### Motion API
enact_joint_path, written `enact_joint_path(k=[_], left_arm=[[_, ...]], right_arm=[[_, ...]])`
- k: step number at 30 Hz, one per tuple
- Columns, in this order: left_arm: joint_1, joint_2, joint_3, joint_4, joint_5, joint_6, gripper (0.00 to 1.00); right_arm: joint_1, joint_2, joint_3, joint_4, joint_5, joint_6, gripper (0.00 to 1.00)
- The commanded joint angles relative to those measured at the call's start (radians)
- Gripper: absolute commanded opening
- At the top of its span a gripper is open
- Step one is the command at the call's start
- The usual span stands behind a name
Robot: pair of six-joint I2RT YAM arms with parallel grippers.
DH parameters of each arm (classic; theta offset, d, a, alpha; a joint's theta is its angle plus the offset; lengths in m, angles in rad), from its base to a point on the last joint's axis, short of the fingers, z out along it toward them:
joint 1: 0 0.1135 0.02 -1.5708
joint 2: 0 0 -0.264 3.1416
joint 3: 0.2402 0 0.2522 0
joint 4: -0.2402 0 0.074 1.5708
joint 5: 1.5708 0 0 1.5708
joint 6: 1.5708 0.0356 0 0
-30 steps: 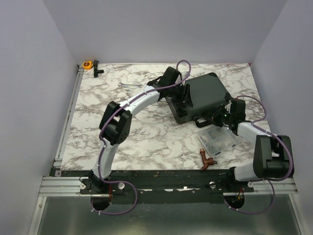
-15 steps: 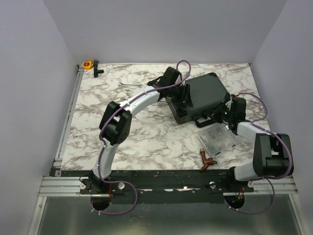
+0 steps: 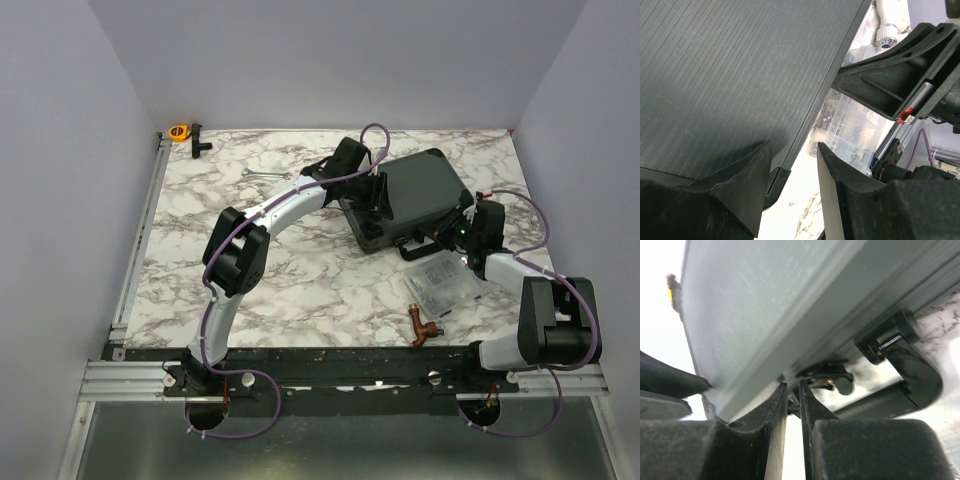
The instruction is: Pack up texas hold em set
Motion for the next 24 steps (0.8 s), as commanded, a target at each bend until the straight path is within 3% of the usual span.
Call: enact_joint_path(k=[1,10,18,22,24], left_arm=[[-0.009,0.058,-0.068,-0.187,-0.073,0.022,0.43],[-0.009,0.065,-0.061,-0.193,-0.065,0.028,0.43],[-0.009,0.067,-0.054,-0.2,-0.066,0.033,0.43],[-0.009,0.072,-0.049,-0.201,-0.063,0.033,0.43],[-0.01,0.076,-0.045,-0.203,-0.06,0.032,0.43]], right_arm=[[-0.004,-0.061,0.003,0.222,0.044,0.063,0.18],[-0.003,-0.033,0.062,0.114,0.024,0.02,0.18],[-0.004,-0.172,0.146,-0.37,0.26,-0.136,0.18],[-0.003,-0.172,0.149,-0.467,0.21,-0.192,0.19],[-0.004,-0.153,0.152,-0.501,0.198,-0.184,0.14]])
